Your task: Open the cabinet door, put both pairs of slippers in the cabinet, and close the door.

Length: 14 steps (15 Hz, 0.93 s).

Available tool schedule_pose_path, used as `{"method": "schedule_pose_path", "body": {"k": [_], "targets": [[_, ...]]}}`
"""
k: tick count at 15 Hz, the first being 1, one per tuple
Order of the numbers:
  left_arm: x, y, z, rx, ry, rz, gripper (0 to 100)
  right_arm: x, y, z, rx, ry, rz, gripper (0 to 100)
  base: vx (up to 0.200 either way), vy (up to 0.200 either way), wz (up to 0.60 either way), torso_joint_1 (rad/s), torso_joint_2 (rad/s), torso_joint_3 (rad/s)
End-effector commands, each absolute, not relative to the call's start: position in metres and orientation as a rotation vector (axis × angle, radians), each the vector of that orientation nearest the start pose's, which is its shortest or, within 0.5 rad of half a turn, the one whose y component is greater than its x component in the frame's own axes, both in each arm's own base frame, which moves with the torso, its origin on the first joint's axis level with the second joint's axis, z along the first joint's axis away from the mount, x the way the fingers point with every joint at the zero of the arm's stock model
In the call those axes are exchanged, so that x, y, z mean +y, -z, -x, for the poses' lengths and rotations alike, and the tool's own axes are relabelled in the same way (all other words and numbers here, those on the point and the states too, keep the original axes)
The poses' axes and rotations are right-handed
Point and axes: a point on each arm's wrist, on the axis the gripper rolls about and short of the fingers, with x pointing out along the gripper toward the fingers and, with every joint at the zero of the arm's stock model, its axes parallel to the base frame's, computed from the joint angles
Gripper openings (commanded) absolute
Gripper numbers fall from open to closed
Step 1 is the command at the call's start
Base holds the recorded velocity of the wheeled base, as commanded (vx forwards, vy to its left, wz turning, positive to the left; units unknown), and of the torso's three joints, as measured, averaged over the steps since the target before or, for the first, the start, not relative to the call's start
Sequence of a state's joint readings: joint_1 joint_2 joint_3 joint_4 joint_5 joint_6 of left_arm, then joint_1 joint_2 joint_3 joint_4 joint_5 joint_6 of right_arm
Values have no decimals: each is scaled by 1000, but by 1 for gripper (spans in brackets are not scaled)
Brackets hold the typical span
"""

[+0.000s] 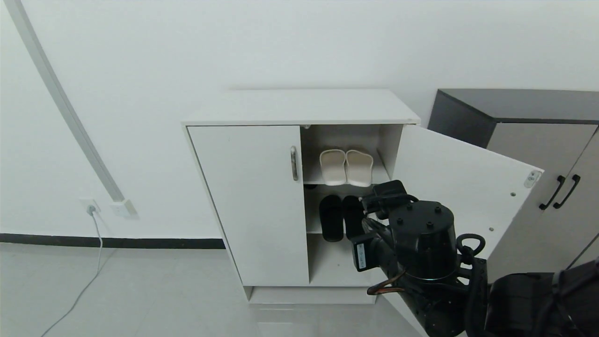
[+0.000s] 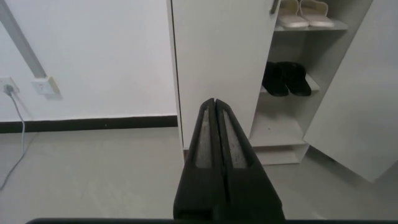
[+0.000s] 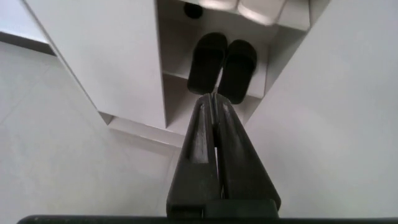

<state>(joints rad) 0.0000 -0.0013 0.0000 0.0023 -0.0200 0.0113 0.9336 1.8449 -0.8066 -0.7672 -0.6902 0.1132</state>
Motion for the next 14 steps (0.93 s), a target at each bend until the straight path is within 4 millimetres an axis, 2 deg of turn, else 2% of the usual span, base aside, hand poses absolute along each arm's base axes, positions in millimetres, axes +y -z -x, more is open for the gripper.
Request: {"method": "schedule_pose_path", "body": {"k": [1,10,14], "targets": [[0,-75,23,1,20,-11,0,255,-150,-207,200,-230,85,0,0,0,0,163,-481,-330],[0,-75,23,1,21,-17,0,251,-153,-206,187,-229,70,0,0,0,0,198,-511,-313],[0,-75,23,1,21,-20,0,248,-147,-204,178,-232,89,0,0,0,0,238,-555,-325]]}}
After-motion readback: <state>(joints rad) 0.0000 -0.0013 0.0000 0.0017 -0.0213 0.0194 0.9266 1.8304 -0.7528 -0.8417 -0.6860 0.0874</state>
